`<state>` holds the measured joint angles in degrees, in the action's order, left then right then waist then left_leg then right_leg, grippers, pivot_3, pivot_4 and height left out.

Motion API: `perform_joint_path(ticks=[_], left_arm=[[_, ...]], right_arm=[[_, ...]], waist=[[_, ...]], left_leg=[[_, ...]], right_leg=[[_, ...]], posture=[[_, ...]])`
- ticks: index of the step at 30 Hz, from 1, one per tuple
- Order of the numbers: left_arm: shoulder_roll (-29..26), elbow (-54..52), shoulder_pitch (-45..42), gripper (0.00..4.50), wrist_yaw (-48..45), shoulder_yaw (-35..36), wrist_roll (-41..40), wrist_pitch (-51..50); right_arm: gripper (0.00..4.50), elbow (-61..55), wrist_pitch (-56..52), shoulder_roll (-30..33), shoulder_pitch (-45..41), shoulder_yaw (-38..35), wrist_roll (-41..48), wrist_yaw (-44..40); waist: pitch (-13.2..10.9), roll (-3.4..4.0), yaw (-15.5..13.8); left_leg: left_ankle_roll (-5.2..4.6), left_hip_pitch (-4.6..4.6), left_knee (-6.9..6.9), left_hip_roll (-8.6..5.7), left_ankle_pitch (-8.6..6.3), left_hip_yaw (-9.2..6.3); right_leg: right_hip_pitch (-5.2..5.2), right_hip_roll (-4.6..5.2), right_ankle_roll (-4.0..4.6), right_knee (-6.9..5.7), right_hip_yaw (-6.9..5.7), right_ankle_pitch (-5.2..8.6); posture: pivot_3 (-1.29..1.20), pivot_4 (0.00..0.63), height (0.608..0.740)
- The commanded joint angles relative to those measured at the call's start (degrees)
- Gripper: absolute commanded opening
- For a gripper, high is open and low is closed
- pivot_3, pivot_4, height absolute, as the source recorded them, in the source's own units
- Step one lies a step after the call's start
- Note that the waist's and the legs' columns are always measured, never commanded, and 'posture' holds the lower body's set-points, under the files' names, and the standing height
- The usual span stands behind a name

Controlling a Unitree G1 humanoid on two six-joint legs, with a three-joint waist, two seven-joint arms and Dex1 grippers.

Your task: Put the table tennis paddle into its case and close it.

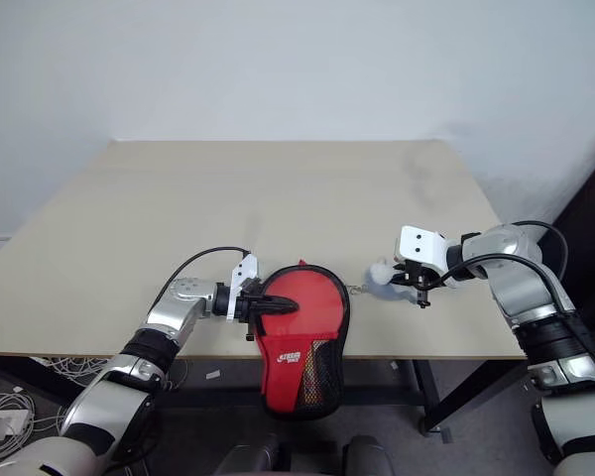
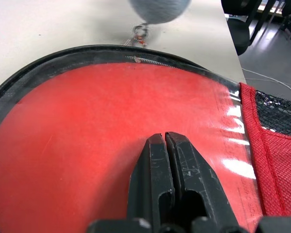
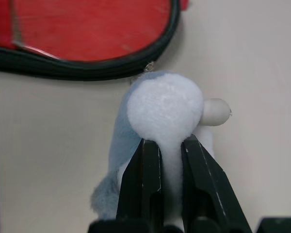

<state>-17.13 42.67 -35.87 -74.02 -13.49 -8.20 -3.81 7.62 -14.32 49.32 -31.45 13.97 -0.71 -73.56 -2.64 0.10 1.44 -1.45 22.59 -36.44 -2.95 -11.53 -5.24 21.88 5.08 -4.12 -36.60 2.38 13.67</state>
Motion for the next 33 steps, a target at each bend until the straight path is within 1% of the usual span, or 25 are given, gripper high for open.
perform_joint_path(ticks=[1,9,14,21,23,27,33], left_arm=[[-0.1,2.7,0.4,0.0,-0.1,-1.6,2.6,-0.5],[-0.1,3.6,-0.1,0.0,-0.9,-1.6,3.1,-0.1],[0.0,3.9,-0.6,0.0,-1.2,-1.6,3.3,-0.2],[0.2,4.7,-1.3,0.0,-1.0,-1.7,3.5,0.2],[0.2,4.9,-1.4,0.0,-1.0,-1.8,3.6,0.3],[0.0,5.2,-1.4,0.0,-1.3,-2.2,3.7,0.6],[-0.1,5.1,-1.4,0.0,-1.6,-2.4,3.7,0.6]], right_arm=[[0.04,-6.6,-2.0,3.6,2.6,-3.4,3.0,-2.3],[0.04,-20.0,-6.9,9.0,12.7,-6.4,10.8,-6.2],[0.04,-26.2,-9.9,11.6,16.9,-7.4,14.4,-7.3],[0.04,-31.6,-11.3,13.9,21.6,-8.6,18.2,-8.0],[0.04,-33.3,-11.5,14.6,23.2,-9.0,19.4,-8.2],[0.04,-34.4,-11.5,15.3,25.3,-9.7,20.1,-7.6],[0.04,-36.6,-10.5,17.6,29.6,-11.5,21.6,-9.0]], waist=[[0.0,-0.01,-0.3],[0.0,-0.03,-0.5],[0.0,-0.07,-0.7],[0.0,-0.1,-1.2],[0.0,-0.1,-1.4],[0.0,-0.13,-1.7],[0.0,-0.16,-1.8]], left_leg=[[0.0,0.0,-0.04,0.0,-0.04,0.01],[-0.05,0.01,-0.25,0.05,-0.22,0.01],[-0.06,0.02,-0.31,0.09,-0.27,-0.03],[-0.05,0.02,-0.38,0.18,-0.4,-0.04],[0.07,0.02,-0.4,0.4,-0.5,-0.01],[0.01,0.02,-0.46,0.43,-0.56,0.07],[0.08,0.02,-0.48,0.48,-0.63,0.15]], right_leg=[[-0.01,0.0,-0.02,0.01,-0.01,0.01],[-0.11,0.0,-0.13,0.04,-0.01,0.11],[-0.13,-0.01,-0.18,0.04,-0.01,0.19],[-0.13,-0.02,-0.24,0.06,0.01,0.26],[-0.12,-0.02,-0.24,0.08,0.02,0.27],[-0.14,-0.06,-0.23,0.13,0.02,0.27],[-0.14,-0.07,-0.22,0.17,0.0,0.28]], posture=[[0.0,0.0,0.739],[0.0,0.0,0.739],[0.0,0.0,0.739],[0.0,0.0,0.739],[0.0,0.0,0.739],[0.0,0.0,0.739],[0.0,0.0,0.739]])
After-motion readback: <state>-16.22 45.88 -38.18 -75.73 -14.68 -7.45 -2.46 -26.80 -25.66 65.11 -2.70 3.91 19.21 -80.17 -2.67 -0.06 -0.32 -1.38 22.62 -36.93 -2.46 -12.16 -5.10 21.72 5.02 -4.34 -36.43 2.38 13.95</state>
